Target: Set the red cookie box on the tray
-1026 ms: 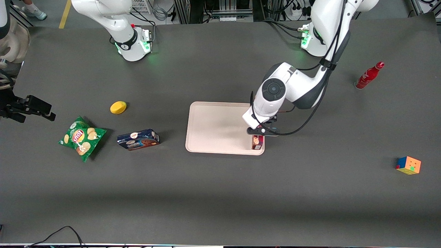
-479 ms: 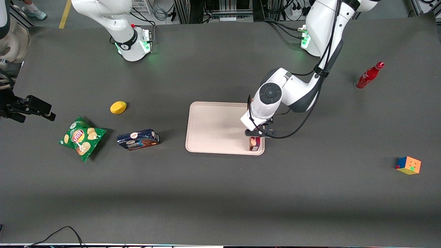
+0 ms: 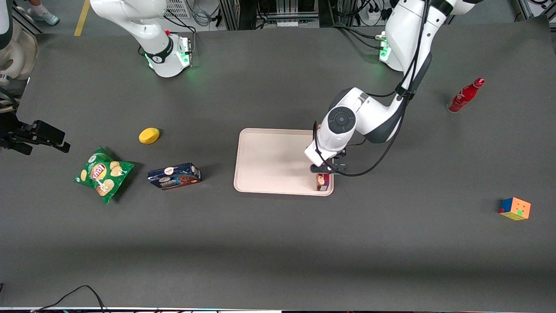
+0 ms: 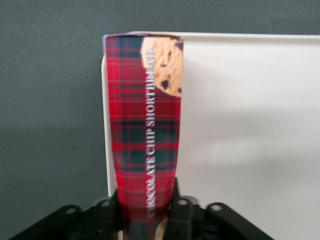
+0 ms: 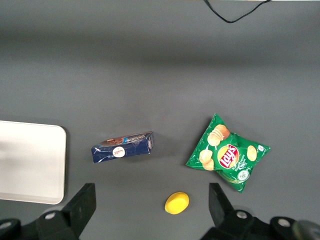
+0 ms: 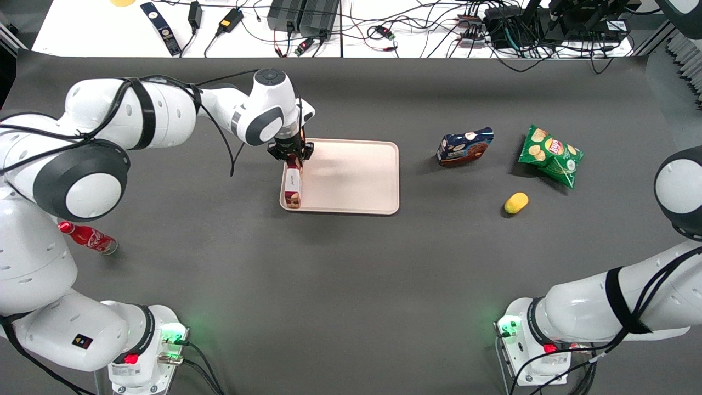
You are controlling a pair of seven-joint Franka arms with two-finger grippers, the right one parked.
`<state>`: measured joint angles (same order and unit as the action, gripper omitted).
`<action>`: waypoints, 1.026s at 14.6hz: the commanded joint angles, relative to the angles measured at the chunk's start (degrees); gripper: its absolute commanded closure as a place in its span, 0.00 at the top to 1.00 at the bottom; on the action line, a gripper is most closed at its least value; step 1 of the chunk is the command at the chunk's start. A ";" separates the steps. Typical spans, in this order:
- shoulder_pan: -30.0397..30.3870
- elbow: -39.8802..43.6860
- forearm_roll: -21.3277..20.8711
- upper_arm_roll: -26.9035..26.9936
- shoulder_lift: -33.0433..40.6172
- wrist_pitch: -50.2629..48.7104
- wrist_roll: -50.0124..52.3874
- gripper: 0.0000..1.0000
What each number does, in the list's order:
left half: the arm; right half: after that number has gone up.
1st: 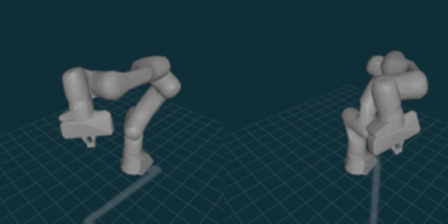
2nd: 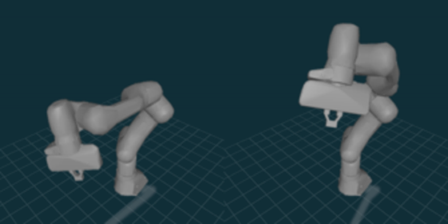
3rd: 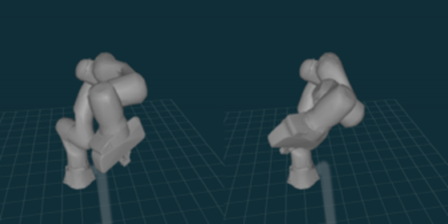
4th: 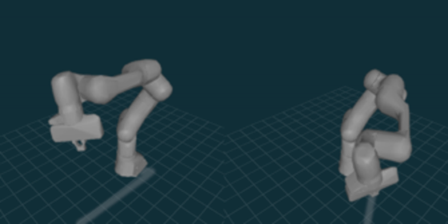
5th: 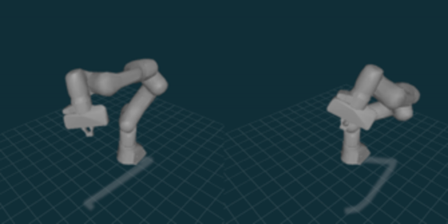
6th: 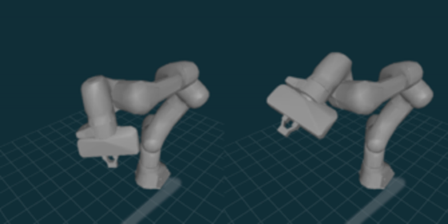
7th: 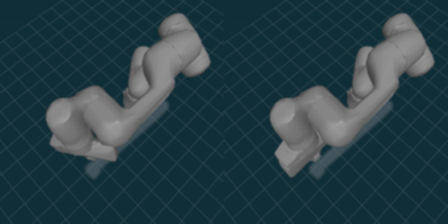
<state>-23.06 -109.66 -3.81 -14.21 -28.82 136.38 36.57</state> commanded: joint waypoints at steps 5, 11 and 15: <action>-0.24 0.94 -0.85 1.20 2.79 -0.15 1.22 1.00; 8.19 6.03 0.29 2.17 14.30 -13.66 0.26 1.00; 13.99 6.83 1.86 4.97 21.25 -19.29 -13.50 1.00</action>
<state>-12.07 -102.36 -3.72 -10.98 -12.13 120.95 31.99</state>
